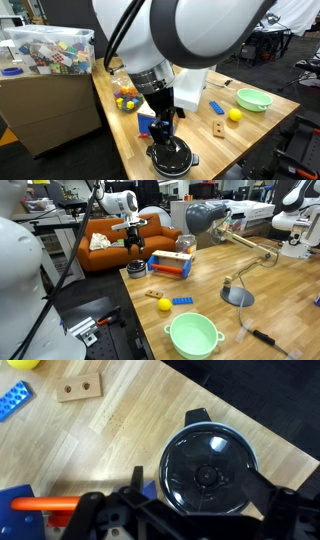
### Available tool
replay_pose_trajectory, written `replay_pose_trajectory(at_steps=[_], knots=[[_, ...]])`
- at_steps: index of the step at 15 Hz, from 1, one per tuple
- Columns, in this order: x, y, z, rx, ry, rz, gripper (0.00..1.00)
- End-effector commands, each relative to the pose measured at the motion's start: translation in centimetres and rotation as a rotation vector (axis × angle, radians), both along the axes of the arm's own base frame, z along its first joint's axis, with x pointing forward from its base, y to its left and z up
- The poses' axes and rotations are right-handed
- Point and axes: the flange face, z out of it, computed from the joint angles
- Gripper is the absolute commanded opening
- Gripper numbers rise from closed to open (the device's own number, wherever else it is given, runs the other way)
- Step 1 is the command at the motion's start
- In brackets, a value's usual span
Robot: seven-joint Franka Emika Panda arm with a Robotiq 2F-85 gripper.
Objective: Put the black lid on the grey pot
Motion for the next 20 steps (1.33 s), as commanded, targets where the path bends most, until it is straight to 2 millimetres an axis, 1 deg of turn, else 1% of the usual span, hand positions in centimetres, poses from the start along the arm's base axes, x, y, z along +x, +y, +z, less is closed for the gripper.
replay_pose_trajectory(at_steps=[1, 4, 7, 11, 12, 13, 14, 16, 20], knots=[[-2.2, -2.2, 2.3, 0.06, -0.066, -0.072, 1.0], [-4.0, -4.2, 4.1, 0.117, -0.126, -0.158, 1.0], [-6.5, -6.8, 5.3, 0.154, -0.172, -0.244, 1.0], [-10.2, -10.4, 5.5, 0.193, -0.198, -0.352, 1.0], [-8.9, -8.8, 5.1, 0.146, -0.171, -0.306, 1.0], [-9.5, -9.3, 5.1, 0.147, -0.174, -0.306, 1.0], [-9.5, -9.2, 5.2, 0.148, -0.175, -0.304, 1.0], [-9.2, -8.9, 5.1, 0.15, -0.171, -0.305, 1.0], [-9.1, -8.8, 5.0, 0.15, -0.17, -0.306, 1.0]])
